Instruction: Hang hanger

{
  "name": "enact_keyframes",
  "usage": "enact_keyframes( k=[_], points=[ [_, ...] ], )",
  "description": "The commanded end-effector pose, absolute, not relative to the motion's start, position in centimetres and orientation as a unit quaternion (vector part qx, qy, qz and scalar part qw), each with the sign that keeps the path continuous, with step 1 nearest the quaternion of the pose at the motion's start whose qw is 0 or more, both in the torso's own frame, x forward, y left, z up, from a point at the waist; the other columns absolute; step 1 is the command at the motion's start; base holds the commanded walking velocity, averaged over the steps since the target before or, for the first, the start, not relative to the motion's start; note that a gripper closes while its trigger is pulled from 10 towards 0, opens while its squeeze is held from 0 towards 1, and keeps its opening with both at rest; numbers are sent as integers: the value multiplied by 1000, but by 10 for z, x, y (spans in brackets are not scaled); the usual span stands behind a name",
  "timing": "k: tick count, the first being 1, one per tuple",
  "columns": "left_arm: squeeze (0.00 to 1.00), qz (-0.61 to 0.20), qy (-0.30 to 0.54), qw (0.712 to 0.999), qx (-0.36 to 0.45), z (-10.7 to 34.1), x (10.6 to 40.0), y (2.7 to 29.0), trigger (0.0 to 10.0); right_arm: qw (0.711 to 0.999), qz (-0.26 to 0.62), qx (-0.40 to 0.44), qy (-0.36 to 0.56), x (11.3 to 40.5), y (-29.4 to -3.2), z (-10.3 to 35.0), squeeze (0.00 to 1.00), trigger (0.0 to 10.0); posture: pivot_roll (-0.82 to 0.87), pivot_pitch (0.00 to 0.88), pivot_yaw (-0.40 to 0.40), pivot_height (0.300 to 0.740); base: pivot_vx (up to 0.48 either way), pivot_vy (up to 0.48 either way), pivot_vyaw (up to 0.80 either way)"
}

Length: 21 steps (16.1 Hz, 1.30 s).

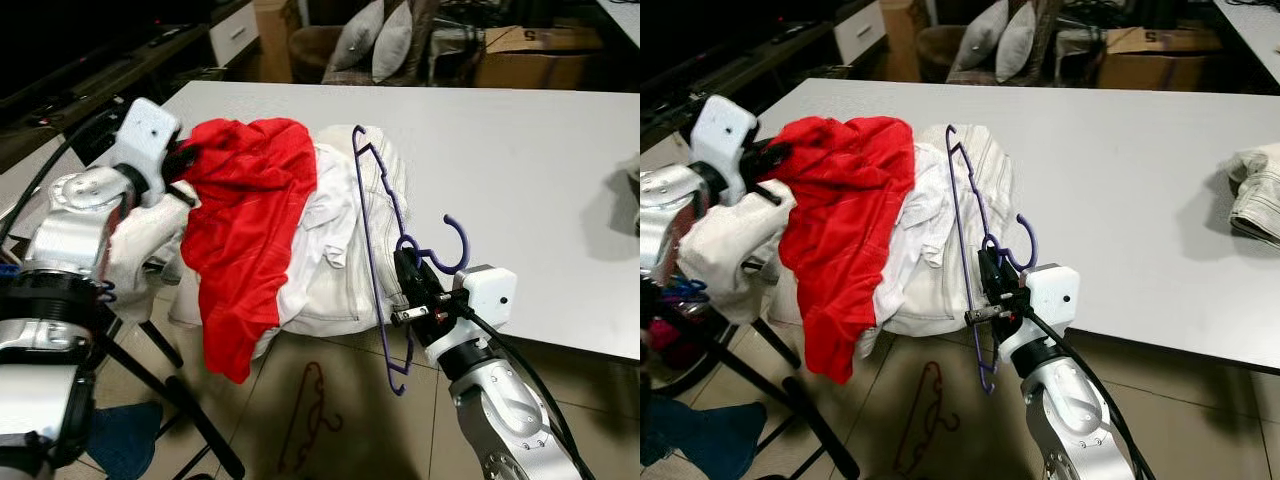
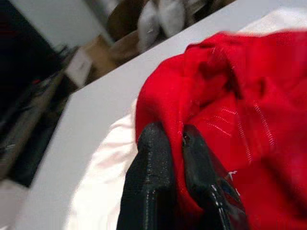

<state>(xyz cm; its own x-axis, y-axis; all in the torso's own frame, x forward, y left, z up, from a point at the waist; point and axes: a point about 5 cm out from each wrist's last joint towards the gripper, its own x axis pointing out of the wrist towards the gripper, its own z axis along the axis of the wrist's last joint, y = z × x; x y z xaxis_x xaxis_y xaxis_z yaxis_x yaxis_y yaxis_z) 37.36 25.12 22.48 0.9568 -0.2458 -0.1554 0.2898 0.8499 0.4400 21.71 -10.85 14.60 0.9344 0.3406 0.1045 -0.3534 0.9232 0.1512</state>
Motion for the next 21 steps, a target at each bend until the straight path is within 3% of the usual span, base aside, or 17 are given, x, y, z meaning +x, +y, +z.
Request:
enact_keyframes(
  k=[1,6,9,11,14,17,21],
  points=[
    [0,-119,56,956,262,226,372,263,10000,977,191,83,-40,218,-104,147,0,10000,115,20,139,740,0,0,0],
    [0,-139,38,947,289,232,368,265,10000,973,209,86,-44,220,-101,149,0,10000,126,20,132,740,0,0,0],
    [0,-186,5,942,279,236,365,253,10000,953,286,76,-70,211,-94,162,0,10000,126,17,142,740,0,0,0],
    [0,-254,-31,923,288,241,357,238,10000,928,368,29,-55,202,-89,165,0,10000,125,18,144,740,0,0,0],
    [0,-301,-43,895,325,242,349,228,10000,910,413,-20,-32,200,-85,163,0,10000,120,19,149,740,0,0,0],
    [0,-332,-51,864,374,243,340,224,10000,917,397,-45,3,209,-86,158,0,10000,126,20,143,740,0,0,0],
    [0,-277,-20,863,422,241,341,245,10000,931,365,-35,8,216,-91,162,0,10000,134,17,127,740,0,0,0]
  ],
)
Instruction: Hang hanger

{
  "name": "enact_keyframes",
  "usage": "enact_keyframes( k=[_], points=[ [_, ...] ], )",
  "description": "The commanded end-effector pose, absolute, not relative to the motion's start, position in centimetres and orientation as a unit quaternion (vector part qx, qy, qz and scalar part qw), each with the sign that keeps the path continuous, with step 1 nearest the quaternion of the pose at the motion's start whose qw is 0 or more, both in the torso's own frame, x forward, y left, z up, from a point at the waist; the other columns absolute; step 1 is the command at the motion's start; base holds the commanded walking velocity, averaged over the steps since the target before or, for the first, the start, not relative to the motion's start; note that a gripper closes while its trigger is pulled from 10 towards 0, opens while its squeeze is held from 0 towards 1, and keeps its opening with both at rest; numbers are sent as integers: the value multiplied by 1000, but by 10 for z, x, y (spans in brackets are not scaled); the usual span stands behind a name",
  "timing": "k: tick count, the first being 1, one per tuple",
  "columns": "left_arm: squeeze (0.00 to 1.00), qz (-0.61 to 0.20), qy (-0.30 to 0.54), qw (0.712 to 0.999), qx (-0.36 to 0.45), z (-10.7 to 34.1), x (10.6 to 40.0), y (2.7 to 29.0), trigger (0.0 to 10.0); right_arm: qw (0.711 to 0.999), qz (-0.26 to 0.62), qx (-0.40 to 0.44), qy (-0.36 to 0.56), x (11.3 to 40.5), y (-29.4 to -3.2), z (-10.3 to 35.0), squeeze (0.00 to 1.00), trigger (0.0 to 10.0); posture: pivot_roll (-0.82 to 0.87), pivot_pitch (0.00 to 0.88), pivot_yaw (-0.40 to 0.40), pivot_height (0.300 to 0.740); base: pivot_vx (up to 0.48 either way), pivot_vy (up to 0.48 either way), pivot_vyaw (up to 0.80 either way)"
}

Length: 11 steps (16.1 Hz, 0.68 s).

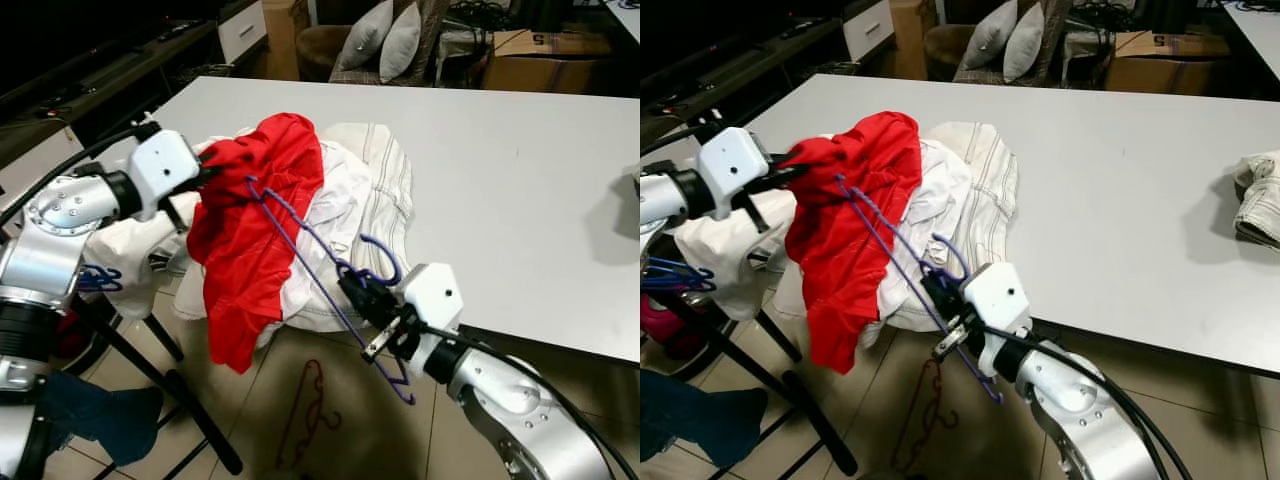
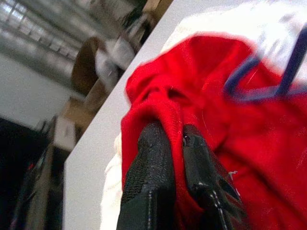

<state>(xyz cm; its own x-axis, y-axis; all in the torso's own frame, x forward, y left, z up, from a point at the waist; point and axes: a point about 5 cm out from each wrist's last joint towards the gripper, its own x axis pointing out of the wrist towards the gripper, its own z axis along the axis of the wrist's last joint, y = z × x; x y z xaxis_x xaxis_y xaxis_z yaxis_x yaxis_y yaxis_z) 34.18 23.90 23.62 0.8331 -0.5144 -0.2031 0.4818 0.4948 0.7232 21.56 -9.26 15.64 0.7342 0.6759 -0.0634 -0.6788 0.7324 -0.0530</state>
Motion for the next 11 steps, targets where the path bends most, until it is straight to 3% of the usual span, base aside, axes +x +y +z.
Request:
enact_keyframes(
  k=[1,8,11],
  points=[
    [0,-264,-19,865,426,242,342,248,10000,930,366,-28,6,215,-92,167,0,10000,131,12,124,740,0,0,0],
    [0,-292,-31,857,423,235,340,231,10000,918,396,-21,-1,227,-85,177,0,10000,123,0,115,740,0,0,0],
    [0,-303,-41,855,418,237,336,226,10000,928,372,-11,25,237,-84,172,0,10000,128,0,109,740,0,0,0]
  ],
)
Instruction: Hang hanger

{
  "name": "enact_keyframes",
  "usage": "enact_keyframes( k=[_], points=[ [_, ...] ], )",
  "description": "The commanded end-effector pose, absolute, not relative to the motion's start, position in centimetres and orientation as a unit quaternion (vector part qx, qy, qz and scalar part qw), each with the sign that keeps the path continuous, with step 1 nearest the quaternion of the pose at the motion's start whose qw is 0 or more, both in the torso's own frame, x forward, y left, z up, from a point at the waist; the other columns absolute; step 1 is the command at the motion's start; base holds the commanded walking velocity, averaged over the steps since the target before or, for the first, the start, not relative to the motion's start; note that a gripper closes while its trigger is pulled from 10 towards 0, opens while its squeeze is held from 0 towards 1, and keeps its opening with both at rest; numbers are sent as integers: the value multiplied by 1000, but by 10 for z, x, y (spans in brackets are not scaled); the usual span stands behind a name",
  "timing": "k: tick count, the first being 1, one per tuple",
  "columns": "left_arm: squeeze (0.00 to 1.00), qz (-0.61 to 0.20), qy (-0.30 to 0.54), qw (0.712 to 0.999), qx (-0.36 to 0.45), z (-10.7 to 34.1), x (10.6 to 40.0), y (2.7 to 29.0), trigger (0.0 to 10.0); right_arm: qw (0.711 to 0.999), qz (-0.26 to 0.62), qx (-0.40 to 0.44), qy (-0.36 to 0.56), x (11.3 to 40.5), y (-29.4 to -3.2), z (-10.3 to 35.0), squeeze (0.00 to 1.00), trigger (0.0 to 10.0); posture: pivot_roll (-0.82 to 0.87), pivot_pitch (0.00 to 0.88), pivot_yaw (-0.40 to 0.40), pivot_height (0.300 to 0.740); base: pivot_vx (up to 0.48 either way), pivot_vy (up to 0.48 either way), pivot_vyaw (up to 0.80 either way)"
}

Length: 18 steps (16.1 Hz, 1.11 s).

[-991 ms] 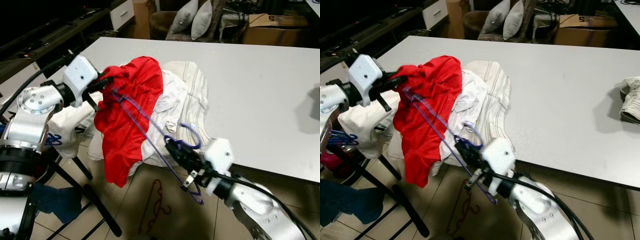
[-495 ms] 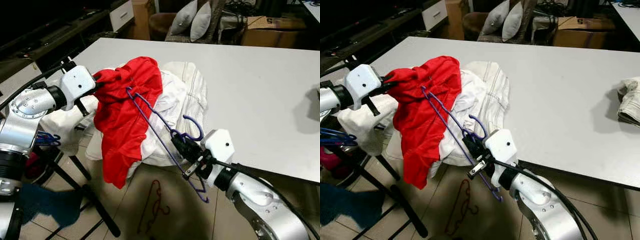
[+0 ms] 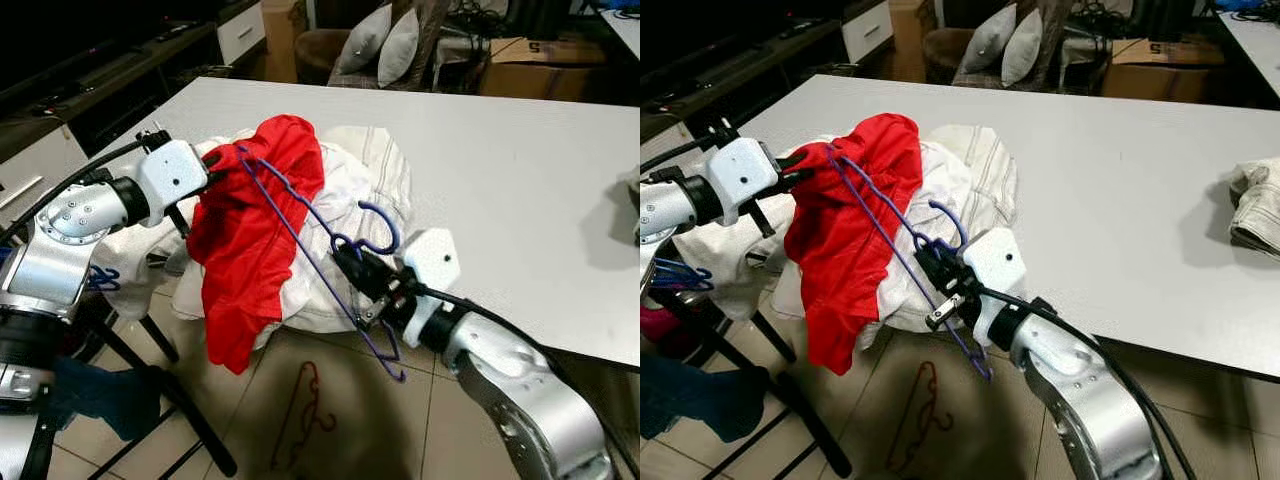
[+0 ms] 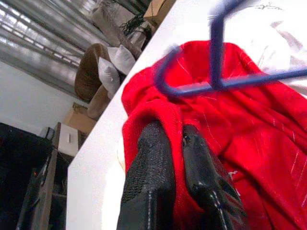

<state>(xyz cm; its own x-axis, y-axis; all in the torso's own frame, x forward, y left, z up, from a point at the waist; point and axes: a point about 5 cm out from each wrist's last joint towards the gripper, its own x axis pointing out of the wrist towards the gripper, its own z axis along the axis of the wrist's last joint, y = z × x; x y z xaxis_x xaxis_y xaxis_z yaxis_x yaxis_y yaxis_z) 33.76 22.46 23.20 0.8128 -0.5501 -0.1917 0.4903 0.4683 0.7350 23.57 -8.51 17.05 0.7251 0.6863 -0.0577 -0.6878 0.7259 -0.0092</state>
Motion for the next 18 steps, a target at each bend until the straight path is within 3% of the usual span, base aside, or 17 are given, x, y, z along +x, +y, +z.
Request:
enact_keyframes(
  k=[1,4,10,13,18],
  points=[
    [0,-303,-47,857,415,239,335,225,10000,931,361,-10,43,240,-84,167,0,10000,131,0,108,740,0,0,0],
    [0,-295,-47,860,414,242,333,227,10000,930,355,-15,93,240,-83,152,0,10000,138,6,106,740,0,0,0],
    [0,-320,-47,855,406,241,328,218,10000,932,355,16,65,248,-75,162,0,10000,145,18,113,740,0,0,0],
    [0,-331,-66,866,369,251,326,212,10000,952,301,30,54,266,-77,165,0,10000,143,17,115,740,0,0,0],
    [0,-262,-183,895,309,320,351,213,10000,962,266,65,-14,294,-69,191,0,10000,147,10,110,740,0,0,0]
  ],
)
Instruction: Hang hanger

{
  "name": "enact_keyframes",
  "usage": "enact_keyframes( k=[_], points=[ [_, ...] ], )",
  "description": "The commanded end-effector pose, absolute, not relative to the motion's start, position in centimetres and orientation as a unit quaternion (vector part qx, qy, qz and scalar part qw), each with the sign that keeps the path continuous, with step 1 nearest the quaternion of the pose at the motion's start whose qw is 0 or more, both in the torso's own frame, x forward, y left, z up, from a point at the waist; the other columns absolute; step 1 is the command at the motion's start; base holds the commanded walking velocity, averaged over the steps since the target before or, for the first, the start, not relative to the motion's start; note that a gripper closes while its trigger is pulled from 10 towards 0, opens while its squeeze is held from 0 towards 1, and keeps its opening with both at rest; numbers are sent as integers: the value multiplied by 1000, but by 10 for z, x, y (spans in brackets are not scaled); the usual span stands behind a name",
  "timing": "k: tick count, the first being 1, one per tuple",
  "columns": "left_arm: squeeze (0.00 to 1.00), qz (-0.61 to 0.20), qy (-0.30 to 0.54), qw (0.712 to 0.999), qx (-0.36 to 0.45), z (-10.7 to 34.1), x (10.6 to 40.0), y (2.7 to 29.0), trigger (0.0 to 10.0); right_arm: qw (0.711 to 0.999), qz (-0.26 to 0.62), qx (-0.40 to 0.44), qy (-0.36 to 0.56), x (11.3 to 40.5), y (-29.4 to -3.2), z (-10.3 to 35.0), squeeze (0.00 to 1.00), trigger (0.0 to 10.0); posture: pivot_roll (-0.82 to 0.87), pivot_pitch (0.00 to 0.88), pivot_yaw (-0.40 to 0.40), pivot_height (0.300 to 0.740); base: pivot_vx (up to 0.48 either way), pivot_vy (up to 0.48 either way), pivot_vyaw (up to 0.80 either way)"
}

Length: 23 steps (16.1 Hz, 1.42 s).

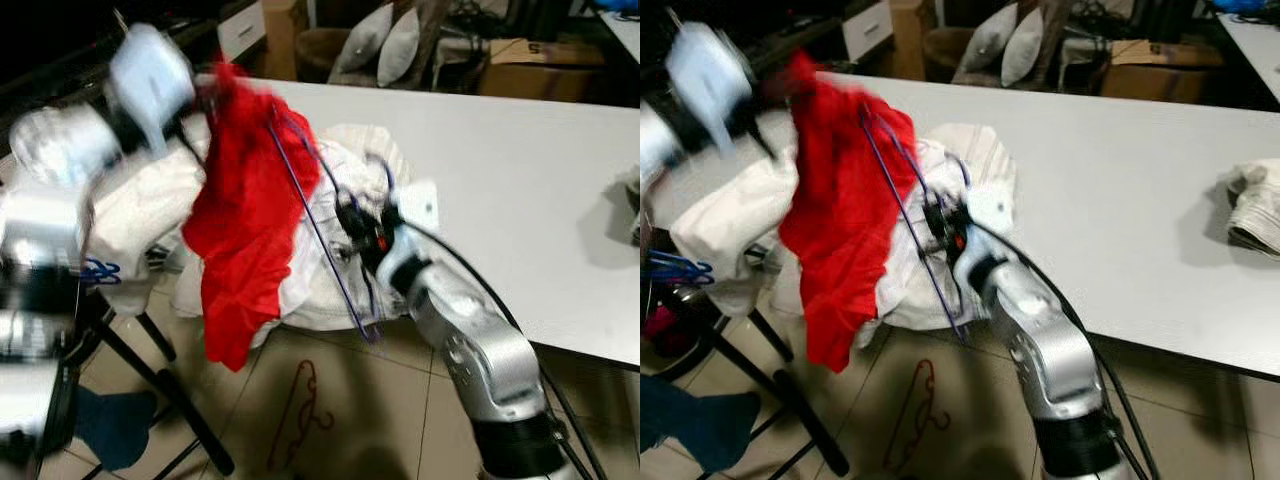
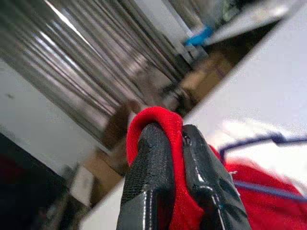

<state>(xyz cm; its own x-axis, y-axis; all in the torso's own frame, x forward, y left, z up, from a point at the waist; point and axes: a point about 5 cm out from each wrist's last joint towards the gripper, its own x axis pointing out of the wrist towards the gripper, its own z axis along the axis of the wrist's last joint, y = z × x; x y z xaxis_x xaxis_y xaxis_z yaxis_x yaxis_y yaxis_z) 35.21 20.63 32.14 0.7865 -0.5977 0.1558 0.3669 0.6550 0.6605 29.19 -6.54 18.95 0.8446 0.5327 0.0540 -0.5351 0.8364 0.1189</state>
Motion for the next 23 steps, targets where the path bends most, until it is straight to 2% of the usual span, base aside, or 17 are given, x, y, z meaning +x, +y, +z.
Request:
enact_keyframes(
  k=[1,3,5,8,11,12,18,19,21,23],
  points=[
    [0,-250,-203,898,301,332,353,215,10000,963,257,71,-37,297,-69,199,0,10000,147,10,110,740,0,0,0],
    [0,-238,-202,902,299,340,356,222,10000,968,222,98,-69,302,-75,210,0,10000,142,15,124,740,0,0,0],
    [0,-224,-165,904,325,327,361,237,10000,972,178,115,-98,296,-93,212,0,10000,139,20,132,740,0,0,0],
    [0,-235,-143,903,330,315,362,241,10000,973,181,111,-93,286,-103,205,0,10000,139,26,135,740,0,0,0],
    [0,-320,-98,885,324,295,354,235,10000,971,202,95,-84,276,-108,199,0,10000,139,28,138,740,0,0,0],
    [0,-387,-43,862,325,272,345,229,10000,968,217,89,-85,272,-109,199,0,10000,144,29,138,740,0,0,0],
    [0,-437,35,835,333,215,323,207,10000,966,236,75,-71,264,-107,193,0,10000,145,26,142,740,0,0,0],
    [1000,-424,45,840,335,211,323,208,10000,968,234,70,-65,262,-108,190,0,10000,142,26,144,740,0,0,0],
    [1000,-423,32,854,301,218,321,205,10000,970,227,67,-60,260,-110,188,0,10000,137,24,146,740,0,0,0],
    [1000,-451,15,854,260,228,312,199,10000,972,219,69,-56,257,-112,185,0,10000,128,10,147,740,0,0,0]
  ],
)
